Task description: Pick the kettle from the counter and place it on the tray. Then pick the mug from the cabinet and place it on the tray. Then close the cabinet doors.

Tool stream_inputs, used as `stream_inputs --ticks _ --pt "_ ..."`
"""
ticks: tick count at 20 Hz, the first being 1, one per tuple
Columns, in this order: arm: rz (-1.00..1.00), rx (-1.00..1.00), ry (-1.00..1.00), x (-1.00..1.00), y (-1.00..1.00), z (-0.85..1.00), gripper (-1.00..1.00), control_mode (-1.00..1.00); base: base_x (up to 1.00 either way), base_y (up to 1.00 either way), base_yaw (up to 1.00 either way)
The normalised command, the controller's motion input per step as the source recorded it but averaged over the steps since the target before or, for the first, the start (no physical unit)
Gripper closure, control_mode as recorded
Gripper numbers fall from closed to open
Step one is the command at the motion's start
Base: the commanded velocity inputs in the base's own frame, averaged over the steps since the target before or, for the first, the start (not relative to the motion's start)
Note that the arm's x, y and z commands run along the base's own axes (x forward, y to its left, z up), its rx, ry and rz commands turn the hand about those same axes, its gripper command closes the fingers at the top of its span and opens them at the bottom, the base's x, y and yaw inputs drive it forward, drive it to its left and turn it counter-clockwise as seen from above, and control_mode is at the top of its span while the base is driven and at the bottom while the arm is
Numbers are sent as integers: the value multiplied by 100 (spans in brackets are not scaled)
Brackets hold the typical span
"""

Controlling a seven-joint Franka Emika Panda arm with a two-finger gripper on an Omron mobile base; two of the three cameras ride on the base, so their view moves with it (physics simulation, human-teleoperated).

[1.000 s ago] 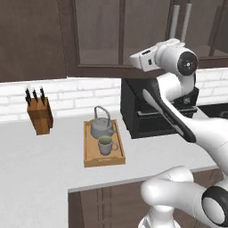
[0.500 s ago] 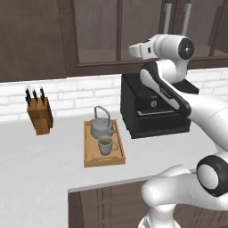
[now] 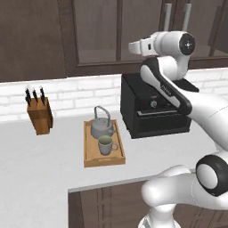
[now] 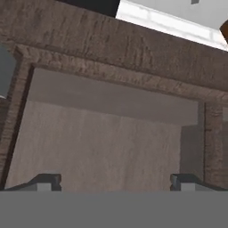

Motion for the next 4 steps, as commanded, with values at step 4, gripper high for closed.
stream_inputs --ticks 4 --pt "6 0 8 70 0 -46 -100 -100 0 0 0"
